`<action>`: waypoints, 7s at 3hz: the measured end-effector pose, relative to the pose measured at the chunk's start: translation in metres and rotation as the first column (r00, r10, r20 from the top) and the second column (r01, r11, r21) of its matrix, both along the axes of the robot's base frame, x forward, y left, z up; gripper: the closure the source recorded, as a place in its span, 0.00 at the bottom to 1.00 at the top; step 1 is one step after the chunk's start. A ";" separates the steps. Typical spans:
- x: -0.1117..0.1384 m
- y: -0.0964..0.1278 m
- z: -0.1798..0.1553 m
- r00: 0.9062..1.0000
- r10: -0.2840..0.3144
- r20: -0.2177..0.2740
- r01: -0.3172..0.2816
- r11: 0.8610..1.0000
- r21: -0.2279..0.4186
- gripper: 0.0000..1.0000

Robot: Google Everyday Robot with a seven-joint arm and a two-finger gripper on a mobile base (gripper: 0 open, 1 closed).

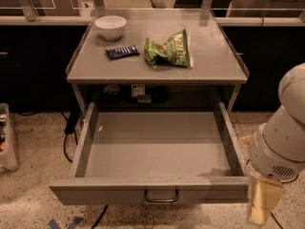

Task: Close top drawer

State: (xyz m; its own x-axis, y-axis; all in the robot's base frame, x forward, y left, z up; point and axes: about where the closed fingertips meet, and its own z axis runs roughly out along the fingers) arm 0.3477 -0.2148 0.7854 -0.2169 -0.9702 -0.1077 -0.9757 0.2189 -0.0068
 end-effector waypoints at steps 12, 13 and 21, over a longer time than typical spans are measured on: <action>-0.058 0.056 -0.116 0.962 0.268 0.048 -0.272 0.940 0.207 0.00; -0.059 0.056 -0.116 0.963 0.266 0.046 -0.269 0.942 0.201 0.00; 0.140 0.062 -0.145 0.881 0.446 0.160 -0.443 0.895 -0.055 0.00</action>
Offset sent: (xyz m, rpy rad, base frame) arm -0.0277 0.0031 -0.0051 -0.0670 0.0432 0.0074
